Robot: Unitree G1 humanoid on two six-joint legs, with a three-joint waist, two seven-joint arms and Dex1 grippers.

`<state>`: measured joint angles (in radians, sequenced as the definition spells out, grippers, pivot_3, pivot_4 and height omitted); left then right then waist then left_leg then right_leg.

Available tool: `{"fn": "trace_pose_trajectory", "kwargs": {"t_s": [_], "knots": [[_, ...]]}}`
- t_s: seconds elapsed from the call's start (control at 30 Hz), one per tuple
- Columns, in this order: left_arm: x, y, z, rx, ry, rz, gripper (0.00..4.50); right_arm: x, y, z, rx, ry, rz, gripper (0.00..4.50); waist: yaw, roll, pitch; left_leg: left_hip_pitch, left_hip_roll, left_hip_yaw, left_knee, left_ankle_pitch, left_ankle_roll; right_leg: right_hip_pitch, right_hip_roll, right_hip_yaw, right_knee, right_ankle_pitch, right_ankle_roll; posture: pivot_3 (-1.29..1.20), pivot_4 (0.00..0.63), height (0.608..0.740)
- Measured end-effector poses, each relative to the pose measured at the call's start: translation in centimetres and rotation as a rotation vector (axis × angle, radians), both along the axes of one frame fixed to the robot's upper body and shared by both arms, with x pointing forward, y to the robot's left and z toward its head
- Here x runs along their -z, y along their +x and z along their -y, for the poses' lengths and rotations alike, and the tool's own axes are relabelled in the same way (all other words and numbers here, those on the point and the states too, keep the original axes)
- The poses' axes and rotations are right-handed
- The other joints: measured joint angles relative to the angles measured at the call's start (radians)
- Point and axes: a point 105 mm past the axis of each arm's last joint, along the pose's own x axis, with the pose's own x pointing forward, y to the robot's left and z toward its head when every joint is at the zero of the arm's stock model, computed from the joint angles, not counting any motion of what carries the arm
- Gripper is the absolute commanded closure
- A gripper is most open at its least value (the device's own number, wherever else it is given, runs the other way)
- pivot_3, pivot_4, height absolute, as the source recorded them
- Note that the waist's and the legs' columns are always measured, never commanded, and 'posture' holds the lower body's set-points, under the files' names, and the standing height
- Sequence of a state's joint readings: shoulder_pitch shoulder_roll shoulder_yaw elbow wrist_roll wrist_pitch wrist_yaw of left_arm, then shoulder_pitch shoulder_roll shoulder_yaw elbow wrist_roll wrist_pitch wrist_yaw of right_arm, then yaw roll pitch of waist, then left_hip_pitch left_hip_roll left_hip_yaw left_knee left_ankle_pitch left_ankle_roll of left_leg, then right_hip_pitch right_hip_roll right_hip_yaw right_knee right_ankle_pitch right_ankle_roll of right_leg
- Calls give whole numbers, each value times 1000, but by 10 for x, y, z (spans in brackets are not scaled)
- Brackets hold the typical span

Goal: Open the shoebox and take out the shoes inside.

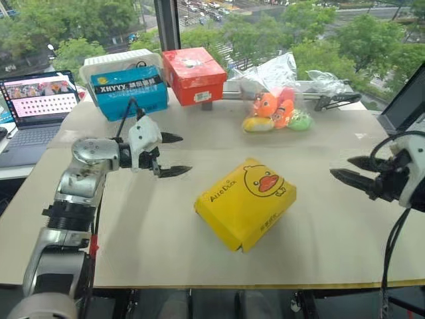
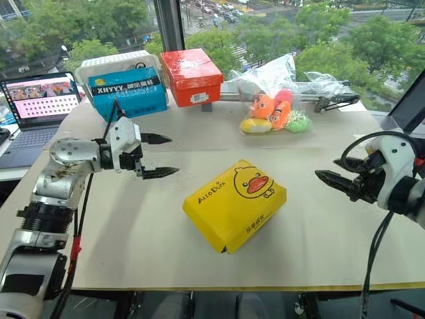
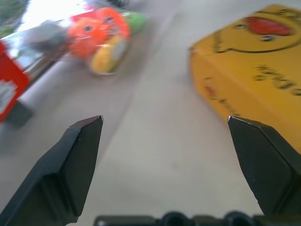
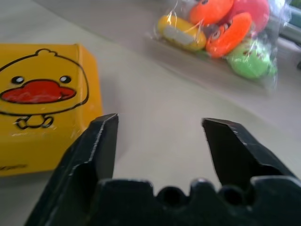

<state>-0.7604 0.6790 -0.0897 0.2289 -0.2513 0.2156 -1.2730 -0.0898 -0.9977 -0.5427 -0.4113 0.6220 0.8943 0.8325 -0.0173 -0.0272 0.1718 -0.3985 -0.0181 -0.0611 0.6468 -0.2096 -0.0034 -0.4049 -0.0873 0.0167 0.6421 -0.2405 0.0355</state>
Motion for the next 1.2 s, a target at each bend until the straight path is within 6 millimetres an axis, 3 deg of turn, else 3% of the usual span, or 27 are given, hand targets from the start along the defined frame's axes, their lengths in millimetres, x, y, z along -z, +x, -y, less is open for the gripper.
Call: {"fn": "trace_pose_trajectory", "kwargs": {"t_s": [0.2, 0.33, 0.43, 0.6, 0.73, 0.83, 1.0, 1.07, 1.2], "knots": [[-18, -9, 14, 100, 21, -56, 0, 27, -30, -33, -116, 37, -180, 4469, 3, -1, 1, -2, 0, 0, 2, 0, 0, 0, 0, 0, -1, -3, 6, 0, 150, 740], [-25, -23, 16, 165, 61, -76, 0, 46, -30, -44, -129, 84, -229, 4469, -1, -2, 1, -1, 0, 1, 2, 0, 0, 0, 0, 1, 0, -4, 8, 0, 150, 740], [-30, -29, 5, 155, 127, -85, 0, 65, -32, -52, -155, 87, -303, 4469, -1, -2, 1, -1, 1, 0, 2, 0, 0, 0, 1, 1, 0, -5, 9, 0, 150, 740], [-44, -34, 0, 136, 153, -62, 0, 91, -28, -54, -157, 48, -365, 4469, 5, -2, 1, -1, 0, 0, 3, 0, 0, 0, -1, 0, 0, -5, 10, 0, 150, 740], [-71, -35, 7, 117, 94, 13, 0, 101, -16, -59, -166, -7, -354, 4469, 4, -3, 2, -2, 0, 0, 4, 0, 0, -1, -1, 0, 0, -5, 10, 0, 150, 740], [-83, -43, 13, 134, 70, 57, 0, 99, -5, -77, -232, 25, -317, 4469, -4, -3, 2, -2, 0, 0, 4, 0, 1, -1, 0, 1, 0, -5, 10, 0, 150, 740], [-92, -32, 8, 30, 32, 121, 0, 89, 4, -95, -304, 88, -281, 4469, -2, -3, 3, -1, 0, 1, 5, 0, 1, -1, 0, 2, 1, -5, 10, 0, 150, 740], [-94, -31, 3, 0, 21, 135, 0, 67, 9, -107, -361, 153, -227, 4469, -10, -3, 3, -1, 0, 1, 5, 0, 1, -1, 0, 2, 2, -5, 10, 0, 150, 740], [-88, -31, -3, -25, 25, 122, 0, 0, 17, -120, -459, 246, -44, 4469, -12, -2, 4, -1, 0, 0, 4, 0, 1, -1, 0, 2, 3, -1, 4, 0, 150, 740]]}}
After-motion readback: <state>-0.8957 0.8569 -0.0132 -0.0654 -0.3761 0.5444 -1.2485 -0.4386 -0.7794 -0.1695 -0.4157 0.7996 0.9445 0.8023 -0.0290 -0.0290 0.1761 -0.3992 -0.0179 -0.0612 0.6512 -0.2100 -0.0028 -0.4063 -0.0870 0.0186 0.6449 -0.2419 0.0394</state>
